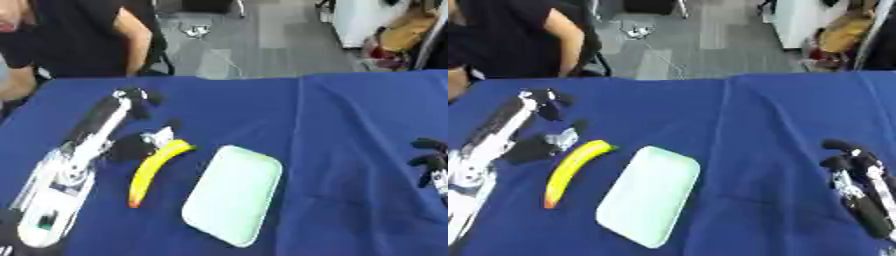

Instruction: Pick up objects on the table and place them in the box.

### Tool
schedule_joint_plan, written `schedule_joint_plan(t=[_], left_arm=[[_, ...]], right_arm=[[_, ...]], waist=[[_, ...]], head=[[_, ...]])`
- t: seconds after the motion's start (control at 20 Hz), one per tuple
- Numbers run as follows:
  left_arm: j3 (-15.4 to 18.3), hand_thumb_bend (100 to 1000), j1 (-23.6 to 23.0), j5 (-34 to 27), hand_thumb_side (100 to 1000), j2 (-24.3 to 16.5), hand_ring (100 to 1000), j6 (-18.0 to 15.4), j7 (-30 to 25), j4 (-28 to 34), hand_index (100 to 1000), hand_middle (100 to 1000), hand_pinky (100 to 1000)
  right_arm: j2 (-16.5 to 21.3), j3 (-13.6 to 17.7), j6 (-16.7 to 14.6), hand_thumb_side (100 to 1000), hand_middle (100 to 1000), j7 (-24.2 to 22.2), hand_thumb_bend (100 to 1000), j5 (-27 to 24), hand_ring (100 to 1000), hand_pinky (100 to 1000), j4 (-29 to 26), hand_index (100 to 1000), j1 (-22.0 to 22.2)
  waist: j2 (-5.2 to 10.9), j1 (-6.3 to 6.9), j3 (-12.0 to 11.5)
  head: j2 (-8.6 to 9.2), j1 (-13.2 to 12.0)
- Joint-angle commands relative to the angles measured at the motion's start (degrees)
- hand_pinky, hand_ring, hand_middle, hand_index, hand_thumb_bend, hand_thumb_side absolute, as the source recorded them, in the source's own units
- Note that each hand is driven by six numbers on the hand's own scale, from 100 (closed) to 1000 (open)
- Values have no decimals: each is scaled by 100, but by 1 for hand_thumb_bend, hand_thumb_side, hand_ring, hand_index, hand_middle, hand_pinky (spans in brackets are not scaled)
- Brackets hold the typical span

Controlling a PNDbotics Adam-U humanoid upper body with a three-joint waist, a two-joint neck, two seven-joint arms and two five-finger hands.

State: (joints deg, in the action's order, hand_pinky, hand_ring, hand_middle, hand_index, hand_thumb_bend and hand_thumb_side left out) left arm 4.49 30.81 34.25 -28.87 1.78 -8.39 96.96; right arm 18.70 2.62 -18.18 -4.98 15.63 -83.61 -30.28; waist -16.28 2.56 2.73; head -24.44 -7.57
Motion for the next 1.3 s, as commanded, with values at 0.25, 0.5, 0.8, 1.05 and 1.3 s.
schedule_joint_plan(t=[0.25, 0.5, 0.8, 1.05, 1.3], left_arm=[[32, 251, 32, 0, 726, -141, 583, -4, -19, 108, 783, 658, 582], [29, 251, 29, 4, 725, -145, 583, -3, -30, 97, 784, 659, 581], [22, 251, 151, 243, 689, -311, 543, 184, -177, -247, 787, 637, 538], [-80, 257, 446, 602, 671, -536, 550, 314, -328, -1208, 793, 647, 533], [-142, 267, 803, 937, 671, -568, 592, 263, -336, -2334, 794, 679, 559]], right_arm=[[138, 40, 1, 812, 765, 30, 100, -34, 638, 381, -159, 862, -4], [144, 42, 1, 812, 765, 32, 100, -42, 638, 381, -164, 862, 2], [154, 35, 0, 812, 765, 24, 100, -49, 638, 381, -166, 862, 19], [157, 21, -3, 812, 765, 10, 100, -52, 637, 381, -163, 862, 33], [164, 14, -9, 812, 765, 4, 100, -60, 637, 381, -171, 861, 30]], waist=[[141, 13, 11], [143, 21, 15], [162, 31, 27], [178, 41, 47], [178, 43, 96]], head=[[-5, 106], [-4, 116], [4, 73], [4, 63], [8, 42]])
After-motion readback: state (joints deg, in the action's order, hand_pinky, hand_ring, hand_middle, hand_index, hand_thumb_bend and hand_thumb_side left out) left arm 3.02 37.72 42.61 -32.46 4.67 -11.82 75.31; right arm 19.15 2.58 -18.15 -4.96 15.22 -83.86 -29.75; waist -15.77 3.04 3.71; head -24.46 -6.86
